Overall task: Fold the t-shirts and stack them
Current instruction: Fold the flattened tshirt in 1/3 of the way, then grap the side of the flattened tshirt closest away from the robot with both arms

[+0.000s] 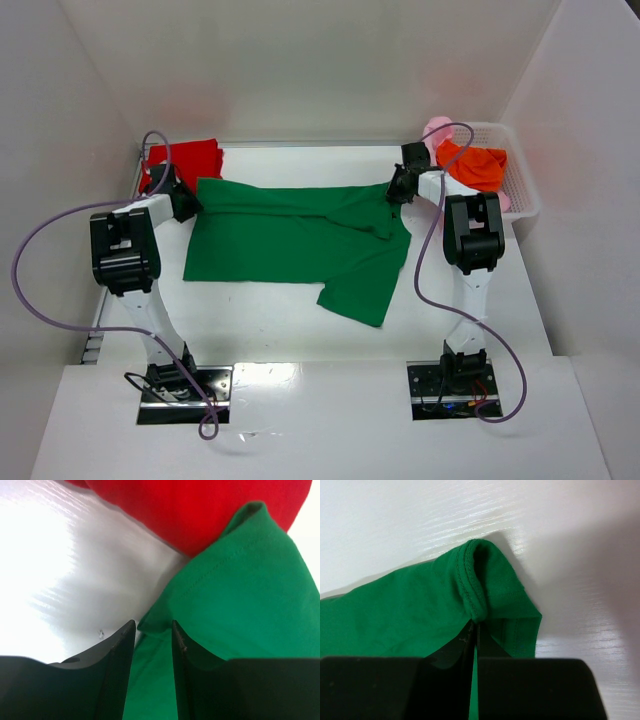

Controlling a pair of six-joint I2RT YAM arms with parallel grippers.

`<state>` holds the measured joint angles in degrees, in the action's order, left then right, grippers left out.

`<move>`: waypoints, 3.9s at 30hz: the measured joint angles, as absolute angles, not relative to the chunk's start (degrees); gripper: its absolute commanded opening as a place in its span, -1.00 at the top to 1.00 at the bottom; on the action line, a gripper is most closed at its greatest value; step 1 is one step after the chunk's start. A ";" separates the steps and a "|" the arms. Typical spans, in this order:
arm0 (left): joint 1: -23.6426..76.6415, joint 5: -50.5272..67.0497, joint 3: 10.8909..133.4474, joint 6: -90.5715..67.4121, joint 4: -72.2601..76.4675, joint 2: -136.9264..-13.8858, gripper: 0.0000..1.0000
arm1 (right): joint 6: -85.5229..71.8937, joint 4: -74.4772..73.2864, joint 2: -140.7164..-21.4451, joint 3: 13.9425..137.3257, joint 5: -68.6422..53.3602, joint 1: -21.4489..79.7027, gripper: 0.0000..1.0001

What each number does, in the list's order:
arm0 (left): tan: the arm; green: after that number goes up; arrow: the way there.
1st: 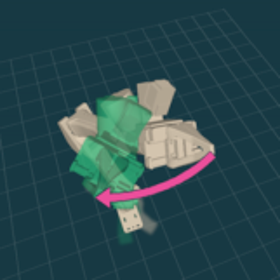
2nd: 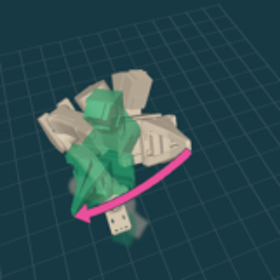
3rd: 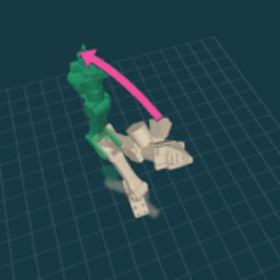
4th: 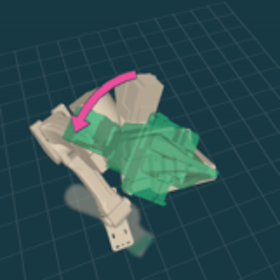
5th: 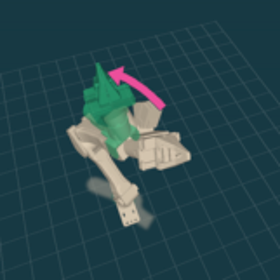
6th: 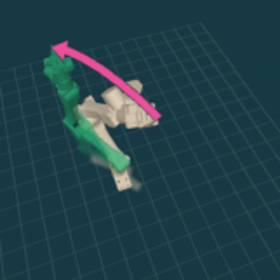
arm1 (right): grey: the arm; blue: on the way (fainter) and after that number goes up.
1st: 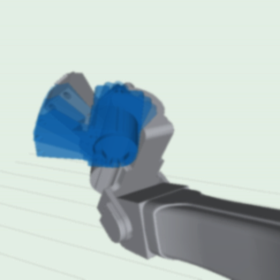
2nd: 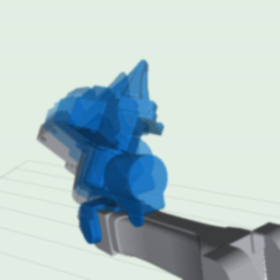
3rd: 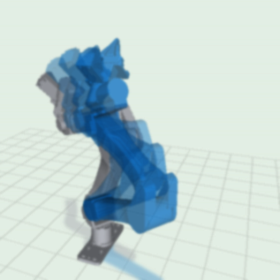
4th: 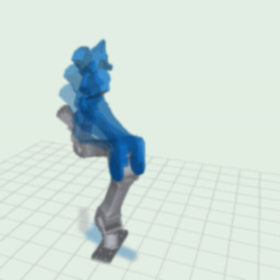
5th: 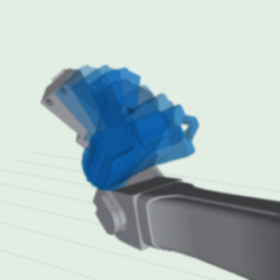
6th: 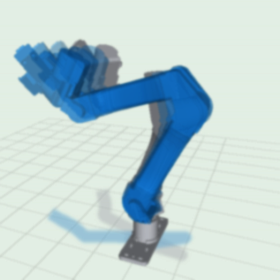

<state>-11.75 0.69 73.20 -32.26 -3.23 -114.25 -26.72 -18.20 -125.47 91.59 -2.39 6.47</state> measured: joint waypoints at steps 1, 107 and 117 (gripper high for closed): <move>-11.75 0.50 73.25 -32.54 -2.97 -114.40 0.15 | -26.72 -18.20 -125.47 91.59 -2.39 6.46 0.92; -5.23 -1.52 58.50 -29.16 -31.50 -77.68 -1.00 | -48.11 -31.20 -70.36 37.24 -3.39 14.33 -0.98; -7.73 -2.27 58.52 -30.41 -29.94 -80.06 -1.00 | -49.27 -28.32 -78.82 38.33 -3.42 18.38 -0.45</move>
<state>-7.73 -2.27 58.52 -30.41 -29.94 -80.06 -49.27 -28.32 -78.82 38.33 -3.42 18.38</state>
